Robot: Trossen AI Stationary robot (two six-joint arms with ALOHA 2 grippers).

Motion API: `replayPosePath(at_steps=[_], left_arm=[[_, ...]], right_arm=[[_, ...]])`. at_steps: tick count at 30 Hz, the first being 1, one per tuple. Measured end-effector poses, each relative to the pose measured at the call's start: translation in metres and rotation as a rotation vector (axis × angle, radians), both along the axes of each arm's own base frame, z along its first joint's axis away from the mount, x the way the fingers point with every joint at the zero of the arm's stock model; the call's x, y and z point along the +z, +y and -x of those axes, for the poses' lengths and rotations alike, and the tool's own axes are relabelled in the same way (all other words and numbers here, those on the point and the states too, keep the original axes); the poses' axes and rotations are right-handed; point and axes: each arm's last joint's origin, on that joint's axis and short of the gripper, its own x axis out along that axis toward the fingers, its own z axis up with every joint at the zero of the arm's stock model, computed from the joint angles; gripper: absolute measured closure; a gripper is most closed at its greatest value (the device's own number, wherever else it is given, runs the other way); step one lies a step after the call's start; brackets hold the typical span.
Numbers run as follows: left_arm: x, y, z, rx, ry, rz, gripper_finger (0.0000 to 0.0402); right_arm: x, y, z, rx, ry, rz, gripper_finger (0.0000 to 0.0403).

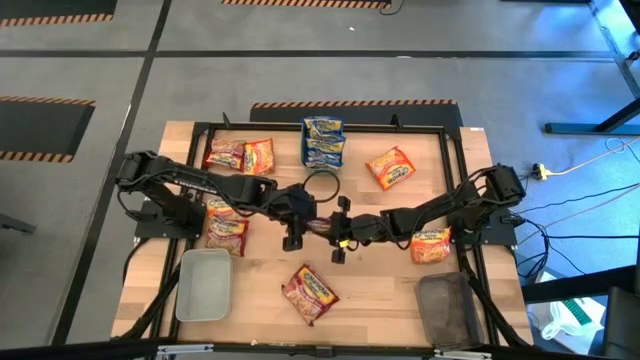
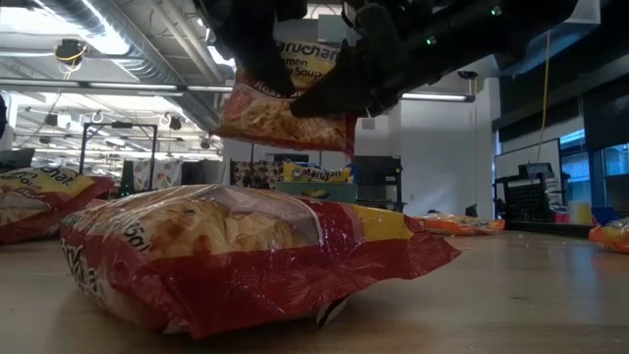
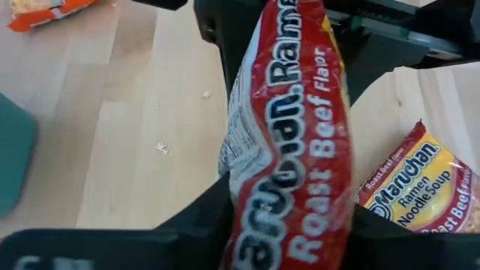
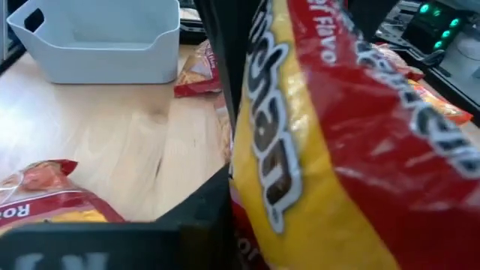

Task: Sort Maruchan noodles
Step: Put the red noodle pack into the gray bin

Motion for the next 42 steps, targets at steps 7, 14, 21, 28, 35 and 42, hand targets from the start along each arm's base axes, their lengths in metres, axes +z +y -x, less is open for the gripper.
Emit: replayPosePath(at_steps=[7, 14, 21, 28, 35, 42], left_arm=[[0.002, -0.003, 0.002, -0.024, 0.000, -0.011, 0.0347], [0.019, -0.009, 0.018, -0.017, -0.017, -0.046, 0.0374], [0.031, -0.015, 0.039, 0.019, 0.002, -0.073, 0.0375], [0.043, -0.028, 0.071, 0.065, 0.073, -0.061, 0.0376], [0.055, -0.057, 0.115, 0.062, 0.124, -0.045, 0.0377], [0.053, -0.090, 0.158, 0.077, 0.193, -0.090, 0.0371]], right_arm=[[0.007, 0.001, 0.004, 0.046, 0.016, -0.014, 0.0194], [0.028, -0.001, 0.023, 0.042, 0.090, -0.021, 0.0158], [0.023, 0.004, 0.034, 0.008, 0.192, 0.029, 0.0159], [0.004, -0.001, 0.044, -0.023, 0.279, 0.005, 0.0159], [-0.013, -0.017, 0.051, -0.098, 0.266, -0.061, 0.0159], [-0.011, -0.023, 0.049, -0.118, 0.225, -0.077, 0.0159]])
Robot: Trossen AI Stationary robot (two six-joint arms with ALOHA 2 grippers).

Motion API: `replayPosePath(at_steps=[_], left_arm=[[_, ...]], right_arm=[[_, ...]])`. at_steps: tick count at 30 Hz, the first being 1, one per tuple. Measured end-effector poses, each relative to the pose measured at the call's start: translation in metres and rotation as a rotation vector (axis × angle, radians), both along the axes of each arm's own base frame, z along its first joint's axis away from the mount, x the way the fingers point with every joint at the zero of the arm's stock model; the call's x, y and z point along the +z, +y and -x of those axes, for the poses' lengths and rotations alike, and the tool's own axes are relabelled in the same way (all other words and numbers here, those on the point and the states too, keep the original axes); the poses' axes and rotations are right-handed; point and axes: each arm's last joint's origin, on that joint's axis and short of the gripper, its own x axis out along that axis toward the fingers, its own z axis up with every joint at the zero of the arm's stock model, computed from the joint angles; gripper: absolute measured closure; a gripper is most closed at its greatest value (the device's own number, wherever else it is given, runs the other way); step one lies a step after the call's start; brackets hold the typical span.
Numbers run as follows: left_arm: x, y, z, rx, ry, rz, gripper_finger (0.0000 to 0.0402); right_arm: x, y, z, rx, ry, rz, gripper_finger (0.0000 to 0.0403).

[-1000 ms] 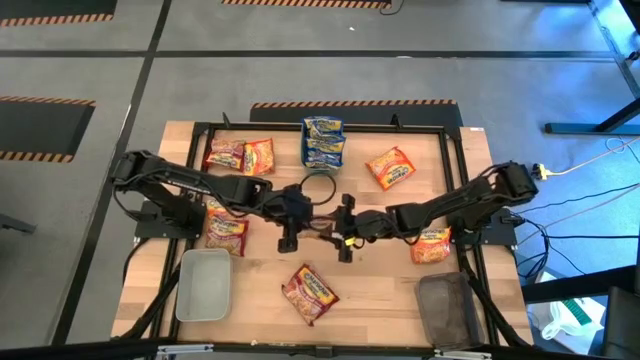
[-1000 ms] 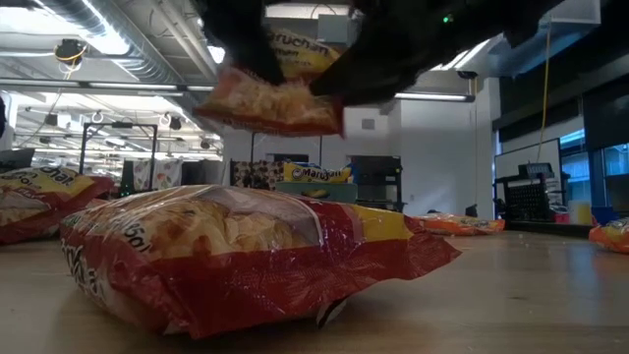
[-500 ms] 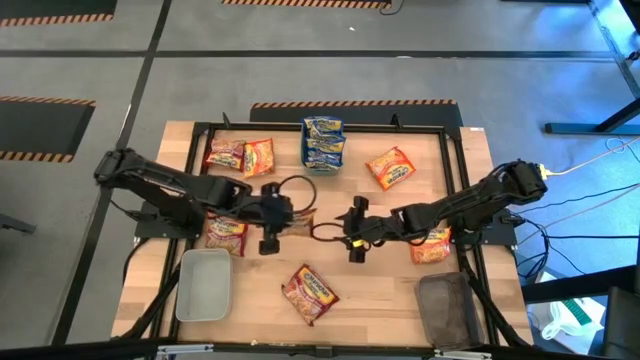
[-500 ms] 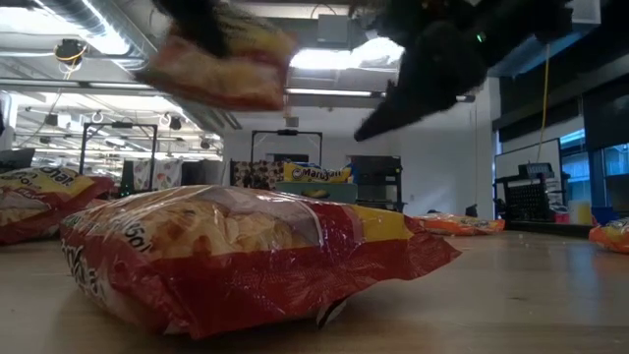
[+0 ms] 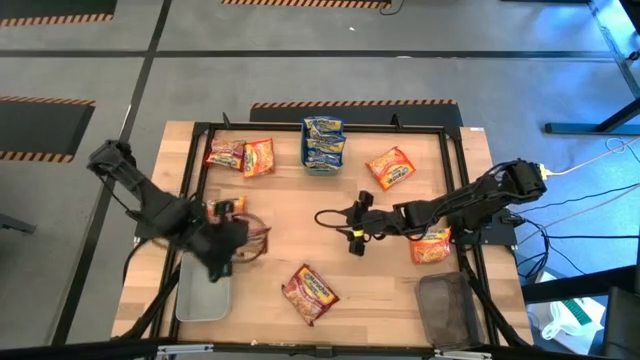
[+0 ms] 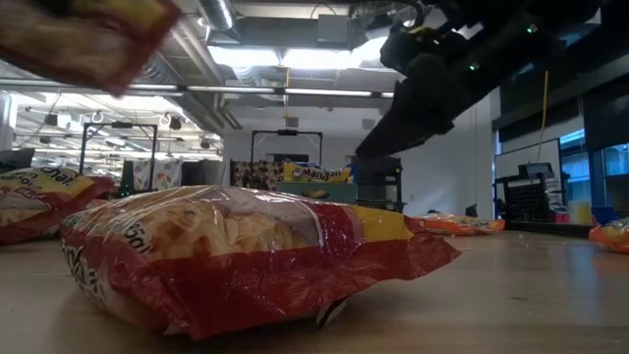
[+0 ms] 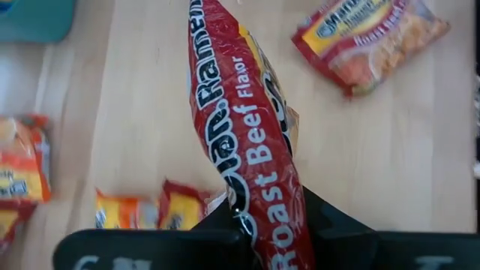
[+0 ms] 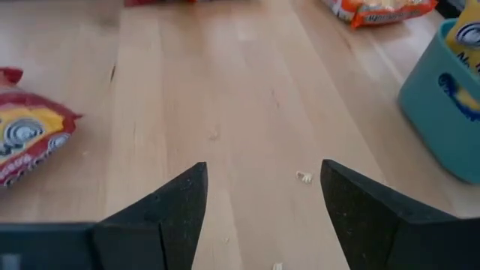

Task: Sort Maruchan noodles
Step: Put the red noodle pack into the gray bin

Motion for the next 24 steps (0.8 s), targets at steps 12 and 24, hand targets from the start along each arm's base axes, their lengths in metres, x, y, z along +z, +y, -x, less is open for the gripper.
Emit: replayPosePath(at_steps=[12, 24], left_arm=[[-0.004, -0.043, 0.073, 0.078, -0.001, 0.061, 0.0380], [-0.050, -0.053, 0.114, 0.155, -0.004, 0.047, 0.0381]], right_arm=[[0.004, -0.008, -0.005, -0.008, -0.056, -0.027, 0.0159], [0.008, -0.008, -0.007, -0.004, -0.103, -0.035, 0.0159]])
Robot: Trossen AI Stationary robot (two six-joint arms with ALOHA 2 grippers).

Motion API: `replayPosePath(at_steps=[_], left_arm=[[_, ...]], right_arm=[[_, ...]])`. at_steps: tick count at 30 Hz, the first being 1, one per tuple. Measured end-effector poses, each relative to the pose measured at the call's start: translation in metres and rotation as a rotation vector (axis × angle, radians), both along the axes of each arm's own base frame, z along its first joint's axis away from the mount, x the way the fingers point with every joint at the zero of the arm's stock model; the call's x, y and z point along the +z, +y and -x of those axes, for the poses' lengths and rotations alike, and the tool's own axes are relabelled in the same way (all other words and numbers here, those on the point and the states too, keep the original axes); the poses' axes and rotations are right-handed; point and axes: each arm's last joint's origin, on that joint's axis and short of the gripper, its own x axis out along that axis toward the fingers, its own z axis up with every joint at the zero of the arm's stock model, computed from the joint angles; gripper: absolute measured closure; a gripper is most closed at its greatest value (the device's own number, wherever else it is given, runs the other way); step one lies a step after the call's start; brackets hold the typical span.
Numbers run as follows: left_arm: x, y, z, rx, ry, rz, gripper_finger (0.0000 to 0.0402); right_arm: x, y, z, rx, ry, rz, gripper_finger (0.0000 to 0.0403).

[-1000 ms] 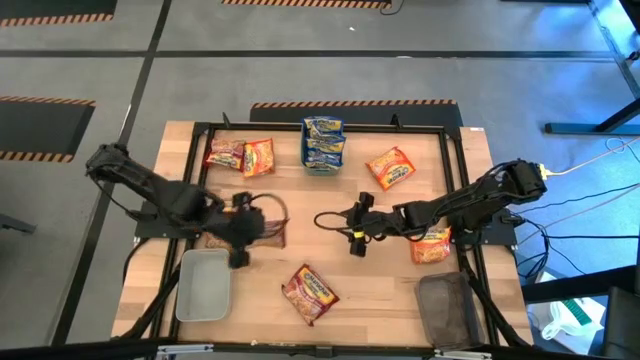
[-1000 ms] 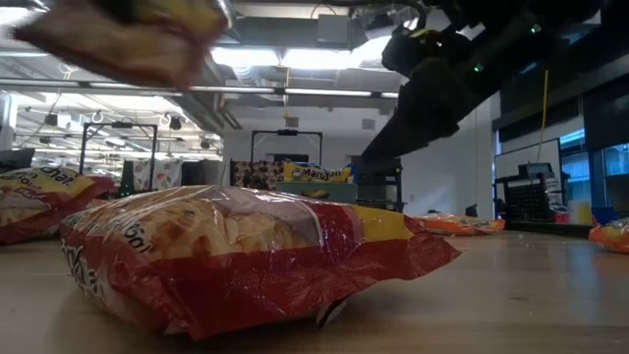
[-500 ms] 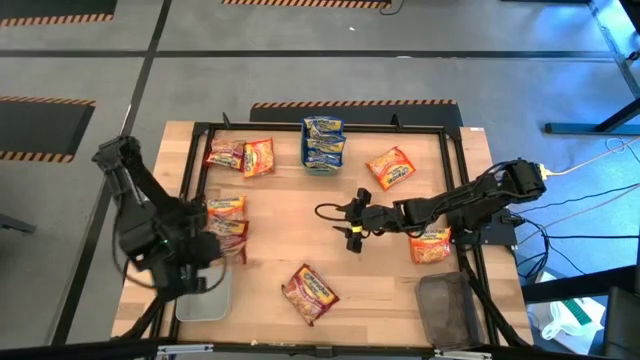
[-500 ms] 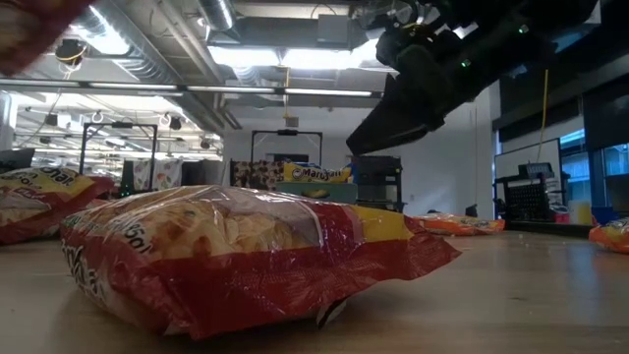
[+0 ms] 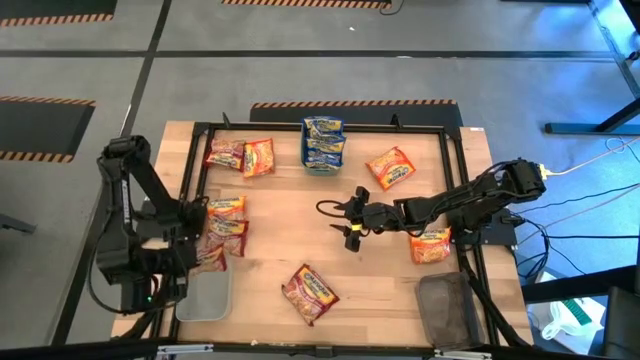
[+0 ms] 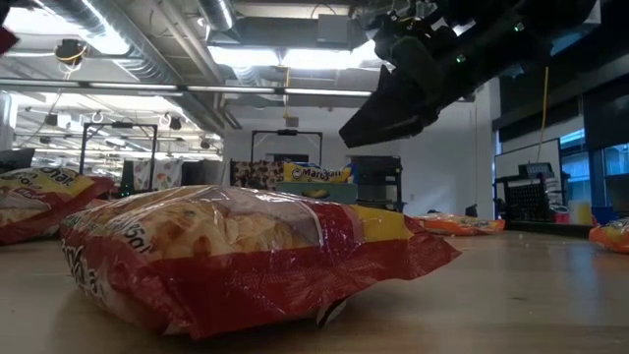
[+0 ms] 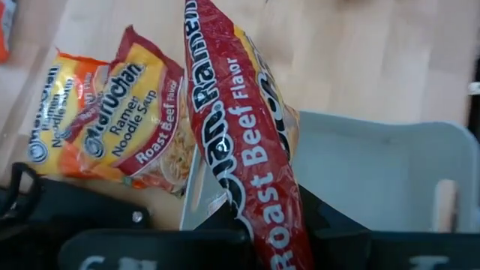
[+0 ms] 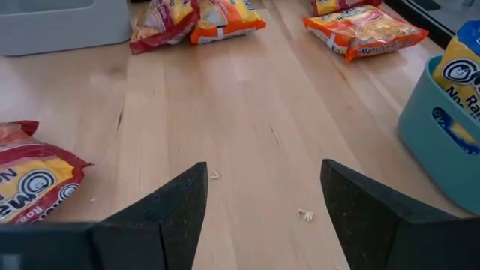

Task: Sort Maruchan noodles
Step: Put the red noodle pack into the gray bin

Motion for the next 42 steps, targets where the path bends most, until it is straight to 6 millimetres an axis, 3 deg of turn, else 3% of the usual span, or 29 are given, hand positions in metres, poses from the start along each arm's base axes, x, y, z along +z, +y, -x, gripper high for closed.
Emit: replayPosePath(at_steps=[6, 22, 27, 34, 42], left_arm=[[-0.029, -0.002, 0.000, -0.037, 0.047, -0.056, 0.0386], [-0.068, 0.014, 0.003, -0.081, 0.033, -0.180, 0.0380], [-0.078, 0.019, 0.005, -0.073, 0.070, -0.201, 0.0351], [-0.081, 0.022, 0.007, -0.065, 0.132, -0.208, 0.0280], [-0.066, 0.018, 0.007, -0.060, 0.173, -0.198, 0.0235]], right_arm=[[0.000, 0.000, 0.000, 0.001, 0.005, 0.001, 0.0159], [0.000, 0.000, 0.000, -0.017, -0.001, -0.021, 0.0159], [-0.001, 0.001, 0.000, -0.017, -0.002, -0.031, 0.0159], [-0.001, 0.001, 0.000, 0.001, 0.000, -0.046, 0.0159], [-0.001, 0.001, 0.000, 0.003, 0.001, -0.042, 0.0159]])
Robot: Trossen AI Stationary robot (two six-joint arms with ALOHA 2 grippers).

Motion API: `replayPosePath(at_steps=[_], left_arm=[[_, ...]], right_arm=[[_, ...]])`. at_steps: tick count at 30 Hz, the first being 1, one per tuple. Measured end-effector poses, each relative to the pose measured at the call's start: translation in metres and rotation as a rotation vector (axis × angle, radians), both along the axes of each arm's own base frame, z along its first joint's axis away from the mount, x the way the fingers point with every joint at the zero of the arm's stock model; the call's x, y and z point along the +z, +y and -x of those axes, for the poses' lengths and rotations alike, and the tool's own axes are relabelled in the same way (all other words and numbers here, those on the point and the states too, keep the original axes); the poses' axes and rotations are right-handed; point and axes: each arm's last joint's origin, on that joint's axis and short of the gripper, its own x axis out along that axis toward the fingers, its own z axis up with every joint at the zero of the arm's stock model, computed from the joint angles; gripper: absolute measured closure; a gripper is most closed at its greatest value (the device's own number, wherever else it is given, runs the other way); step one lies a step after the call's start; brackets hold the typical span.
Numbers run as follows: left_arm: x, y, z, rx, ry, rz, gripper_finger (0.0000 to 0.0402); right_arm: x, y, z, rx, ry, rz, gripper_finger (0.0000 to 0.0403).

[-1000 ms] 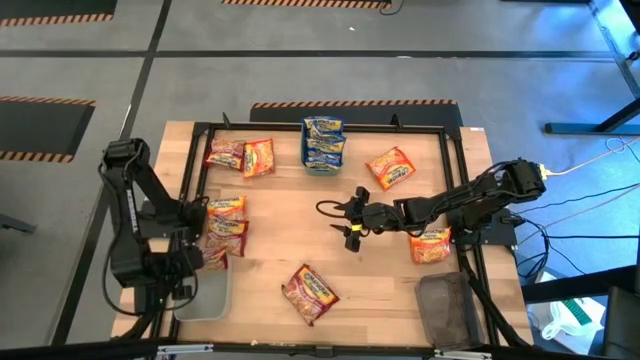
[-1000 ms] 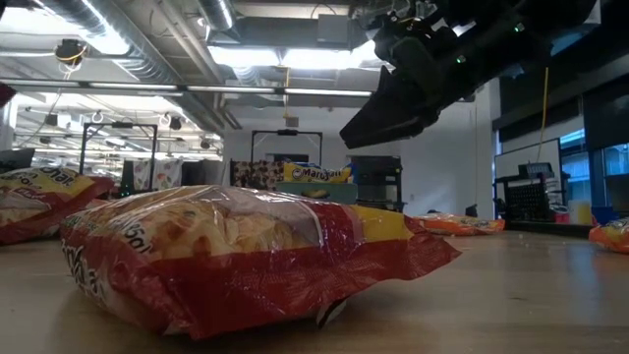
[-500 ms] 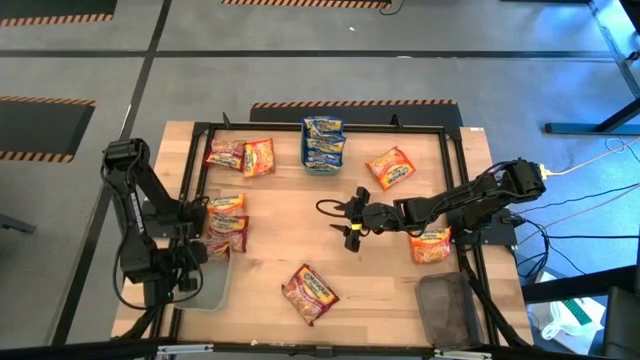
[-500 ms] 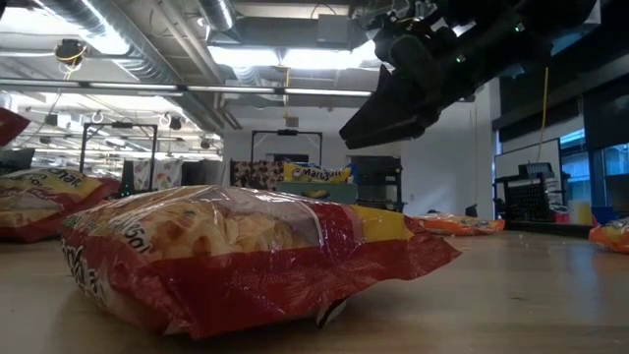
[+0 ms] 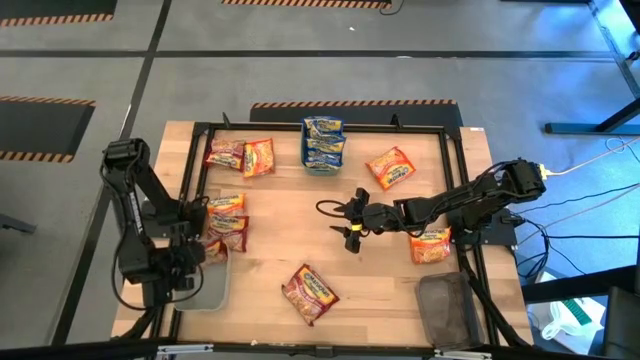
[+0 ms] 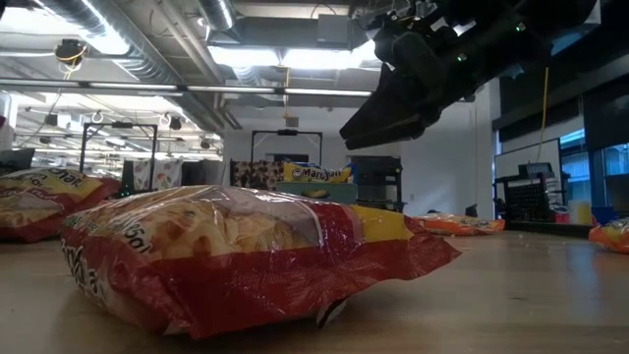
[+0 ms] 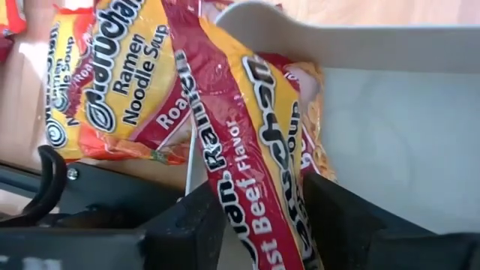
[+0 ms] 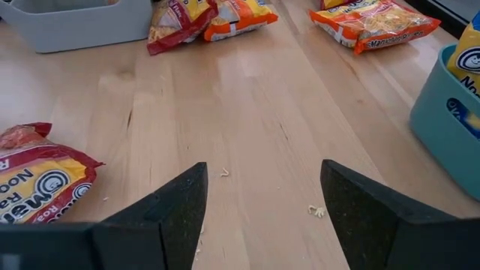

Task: Sort Maruchan noodles
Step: Put the red noodle pack into the gray bin

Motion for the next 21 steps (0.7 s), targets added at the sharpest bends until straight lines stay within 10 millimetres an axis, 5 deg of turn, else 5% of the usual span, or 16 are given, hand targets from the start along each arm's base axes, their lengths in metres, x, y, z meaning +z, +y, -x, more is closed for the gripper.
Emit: replayPosePath(at_steps=[15, 21], left_arm=[[0.049, -0.003, -0.004, 0.126, -0.021, 0.020, 0.0232], [0.076, -0.003, -0.021, 0.178, -0.189, 0.036, 0.0234]], right_arm=[[0.000, 0.001, 0.000, 0.046, 0.007, 0.026, 0.0159], [0.000, 0.001, 0.000, 0.042, 0.009, 0.019, 0.0159]])
